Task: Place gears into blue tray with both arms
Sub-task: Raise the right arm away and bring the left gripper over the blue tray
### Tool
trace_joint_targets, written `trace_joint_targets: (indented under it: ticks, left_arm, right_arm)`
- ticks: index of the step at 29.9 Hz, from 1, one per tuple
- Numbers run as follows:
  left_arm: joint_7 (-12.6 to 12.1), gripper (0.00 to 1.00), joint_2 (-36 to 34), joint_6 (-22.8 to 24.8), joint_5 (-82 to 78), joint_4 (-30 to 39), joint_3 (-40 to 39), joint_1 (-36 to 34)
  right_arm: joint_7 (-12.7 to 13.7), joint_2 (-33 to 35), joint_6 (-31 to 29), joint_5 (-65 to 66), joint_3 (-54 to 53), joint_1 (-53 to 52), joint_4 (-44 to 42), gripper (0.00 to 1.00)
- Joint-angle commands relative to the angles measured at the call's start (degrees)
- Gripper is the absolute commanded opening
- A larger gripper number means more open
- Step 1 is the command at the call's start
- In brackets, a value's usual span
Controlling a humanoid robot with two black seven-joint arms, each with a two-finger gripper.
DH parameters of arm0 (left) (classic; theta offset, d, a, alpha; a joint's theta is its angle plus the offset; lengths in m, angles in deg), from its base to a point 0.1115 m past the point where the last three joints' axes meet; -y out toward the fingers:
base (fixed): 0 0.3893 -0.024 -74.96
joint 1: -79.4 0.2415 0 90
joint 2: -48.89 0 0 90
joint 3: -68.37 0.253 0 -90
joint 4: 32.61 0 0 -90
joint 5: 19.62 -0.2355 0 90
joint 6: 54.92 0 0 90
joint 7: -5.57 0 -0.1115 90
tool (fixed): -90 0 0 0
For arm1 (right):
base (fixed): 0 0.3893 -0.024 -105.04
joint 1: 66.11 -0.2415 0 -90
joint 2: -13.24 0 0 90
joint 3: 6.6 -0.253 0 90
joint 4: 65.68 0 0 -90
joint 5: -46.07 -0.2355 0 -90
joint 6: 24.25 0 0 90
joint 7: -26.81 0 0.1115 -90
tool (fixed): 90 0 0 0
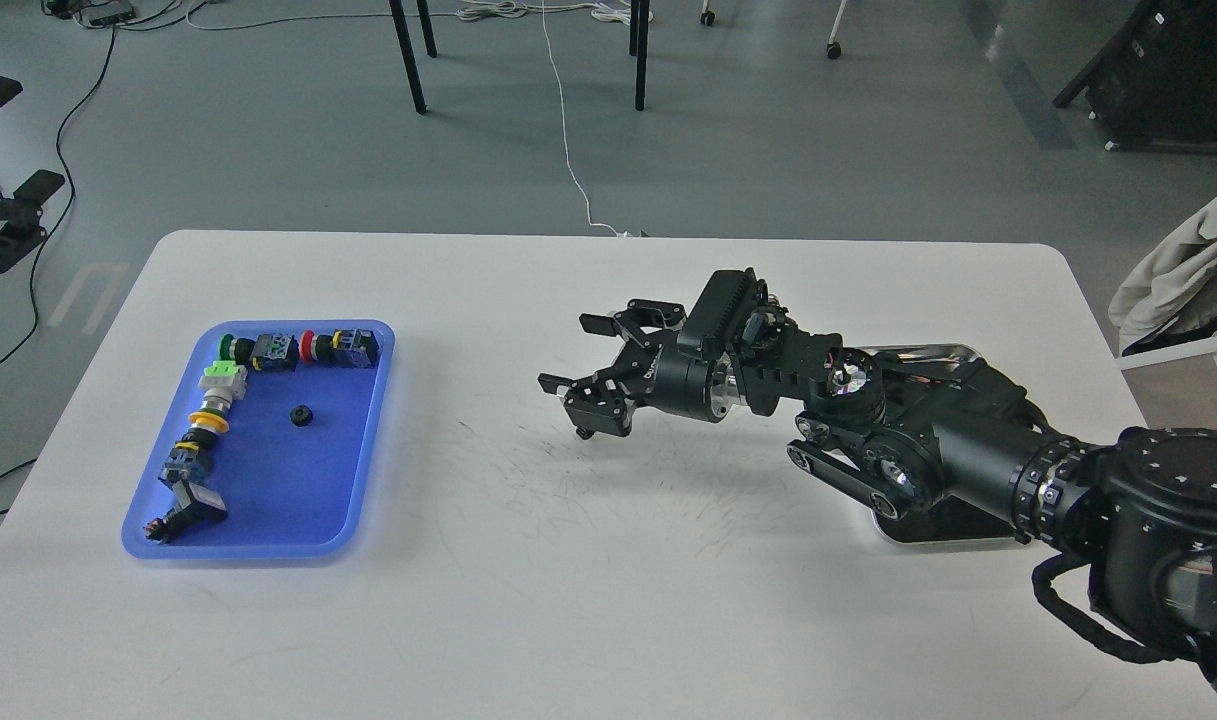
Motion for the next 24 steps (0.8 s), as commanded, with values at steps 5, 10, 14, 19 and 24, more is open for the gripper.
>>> trace_joint_targets:
  ticks: [5, 10, 14, 19, 24]
  left_arm:
    - [0.0, 0.99, 0.36, 0.0, -0.67, 0.66, 0.76, 0.26]
    - [0.0, 0.99, 0.02, 0.0, -1.8, 5.22, 1.12, 1.48]
    - [0.0, 0.99, -3.93, 0.0, -6.37, 13.82, 0.24, 1.84]
    - [0.0, 0.99, -7.45, -1.28, -9.98, 24.91, -0.11, 1.84]
    - [0.0, 0.99, -9.64, -6.36, -17.94, 36.67, -0.02, 1.84]
  right_arm:
    - [0.01, 8.86, -1.66, -16.88, -0.35, -4.04, 2.08, 0.87]
    - [0.01, 14.48, -2.98, -28.31, -0.26, -4.75, 2.79, 0.89]
    - [0.01, 17.91, -2.98, -37.28, 0.09, -4.57, 3.14, 0.92]
    - [0.01, 22.66, -3.86, -50.29, 0.36, -3.96, 7.09, 0.93]
    - [0.01, 26.09, -3.95, -58.91, 0.27, -2.82, 10.95, 0.93]
